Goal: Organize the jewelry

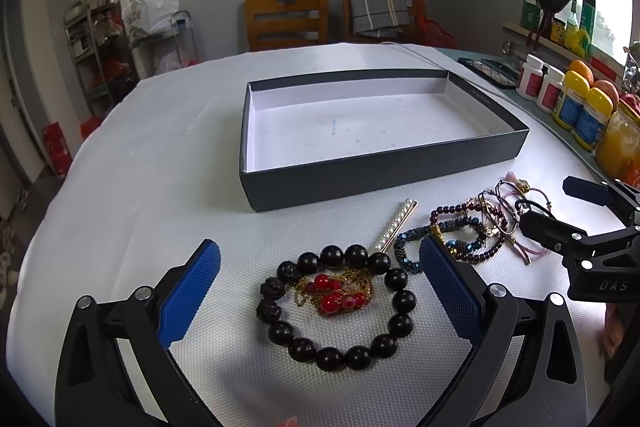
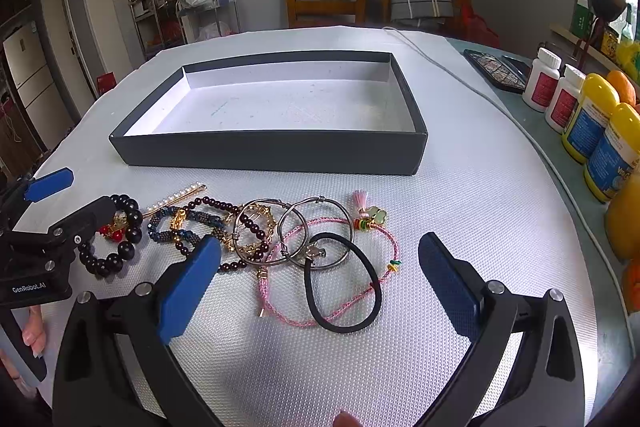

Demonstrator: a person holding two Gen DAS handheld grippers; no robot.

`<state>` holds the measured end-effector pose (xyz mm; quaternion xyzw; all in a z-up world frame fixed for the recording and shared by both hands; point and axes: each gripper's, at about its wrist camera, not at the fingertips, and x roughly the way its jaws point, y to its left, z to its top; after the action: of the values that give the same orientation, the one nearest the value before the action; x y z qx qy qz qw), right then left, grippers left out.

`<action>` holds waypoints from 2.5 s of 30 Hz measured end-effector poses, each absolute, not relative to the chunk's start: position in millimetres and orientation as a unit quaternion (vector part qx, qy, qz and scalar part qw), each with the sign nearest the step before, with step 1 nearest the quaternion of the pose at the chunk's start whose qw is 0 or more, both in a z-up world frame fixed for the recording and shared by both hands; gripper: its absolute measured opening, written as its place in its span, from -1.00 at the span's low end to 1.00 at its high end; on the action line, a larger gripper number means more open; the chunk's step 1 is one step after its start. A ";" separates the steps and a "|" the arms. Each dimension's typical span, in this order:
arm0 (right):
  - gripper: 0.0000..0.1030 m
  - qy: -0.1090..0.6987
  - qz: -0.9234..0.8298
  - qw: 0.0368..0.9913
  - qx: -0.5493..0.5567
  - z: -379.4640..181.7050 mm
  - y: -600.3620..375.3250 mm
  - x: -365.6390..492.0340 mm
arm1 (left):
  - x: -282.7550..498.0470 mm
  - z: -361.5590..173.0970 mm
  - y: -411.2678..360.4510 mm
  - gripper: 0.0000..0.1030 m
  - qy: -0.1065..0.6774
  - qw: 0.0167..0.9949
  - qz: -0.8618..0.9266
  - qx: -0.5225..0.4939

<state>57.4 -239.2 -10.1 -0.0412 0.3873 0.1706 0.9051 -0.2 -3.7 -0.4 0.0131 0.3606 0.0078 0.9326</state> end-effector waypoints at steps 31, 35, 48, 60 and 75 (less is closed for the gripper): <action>0.89 0.390 0.173 0.904 -0.042 -12.7 -237.6 58.1 | 0.0 -1.1 -2.4 0.97 0.365 0.931 0.009 0.015; 0.89 0.391 0.173 0.903 -0.041 -13.1 -237.3 59.3 | 1.0 -1.4 -2.9 0.97 0.366 0.930 0.009 0.014; 0.89 0.391 0.173 0.903 -0.041 -13.5 -238.0 59.3 | 1.0 -1.3 -2.7 0.97 0.366 0.931 0.009 0.014; 0.89 0.391 0.173 0.903 -0.040 -13.5 -238.2 59.4 | -0.1 -1.5 -2.0 0.97 0.363 0.932 0.010 0.015; 0.89 0.378 0.198 0.903 -0.039 -8.2 -236.9 53.4 | -3.5 -2.1 6.2 0.97 0.372 0.928 -0.020 -0.006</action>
<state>53.4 -236.9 -8.2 -0.0385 0.3783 0.1980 0.9034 -3.5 6.2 -2.1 -0.0065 0.3718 -0.0196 0.9281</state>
